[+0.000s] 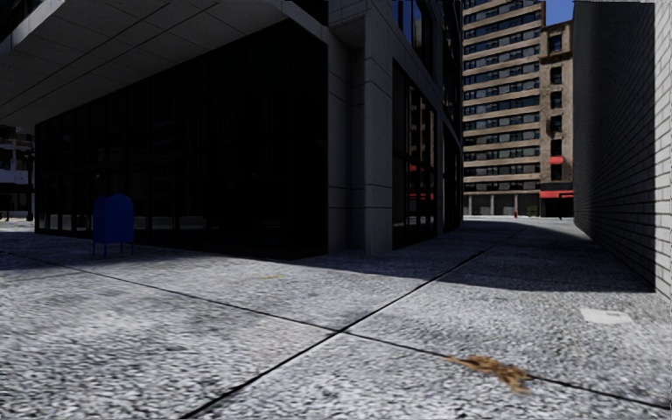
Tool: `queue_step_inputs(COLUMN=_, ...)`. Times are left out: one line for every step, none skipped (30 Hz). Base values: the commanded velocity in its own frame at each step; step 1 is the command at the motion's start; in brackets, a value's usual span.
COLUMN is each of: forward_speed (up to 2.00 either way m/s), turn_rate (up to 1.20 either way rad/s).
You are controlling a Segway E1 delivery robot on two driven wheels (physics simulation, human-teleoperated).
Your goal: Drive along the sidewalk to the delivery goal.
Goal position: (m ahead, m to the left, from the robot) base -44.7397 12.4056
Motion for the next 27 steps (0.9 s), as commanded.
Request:
queue_step_inputs(forward_speed=1.42, turn_rate=0.61)
queue_step_inputs(forward_speed=1.43, turn_rate=0.61)
queue_step_inputs(forward_speed=1.43, turn_rate=0.6)
queue_step_inputs(forward_speed=1.43, turn_rate=0.6)
queue_step_inputs(forward_speed=1.43, turn_rate=0.6)
queue_step_inputs(forward_speed=1.43, turn_rate=0.58)
queue_step_inputs(forward_speed=1.43, turn_rate=0.57)
queue_step_inputs(forward_speed=1.43, turn_rate=0.57)
queue_step_inputs(forward_speed=1.43, turn_rate=0.57)
queue_step_inputs(forward_speed=1.43, turn_rate=0.56)
queue_step_inputs(forward_speed=1.43, turn_rate=0.56)
queue_step_inputs(forward_speed=1.43, turn_rate=0.56)
queue_step_inputs(forward_speed=1.43, turn_rate=0.56)
queue_step_inputs(forward_speed=1.43, turn_rate=0.56)
queue_step_inputs(forward_speed=1.44, turn_rate=0.56)
queue_step_inputs(forward_speed=1.44, turn_rate=0.56)
queue_step_inputs(forward_speed=1.44, turn_rate=0.56)
queue_step_inputs(forward_speed=1.44, turn_rate=0.56)
queue_step_inputs(forward_speed=1.44, turn_rate=0.55)
queue_step_inputs(forward_speed=1.44, turn_rate=0.55)
queue_step_inputs(forward_speed=1.45, turn_rate=0.54)
queue_step_inputs(forward_speed=1.45, turn_rate=0.54)
queue_step_inputs(forward_speed=1.46, turn_rate=0.54)
queue_step_inputs(forward_speed=1.46, turn_rate=0.54)
queue_step_inputs(forward_speed=1.53, turn_rate=0.54)
queue_step_inputs(forward_speed=1.61, turn_rate=0.52)
queue_step_inputs(forward_speed=1.66, turn_rate=0.49)
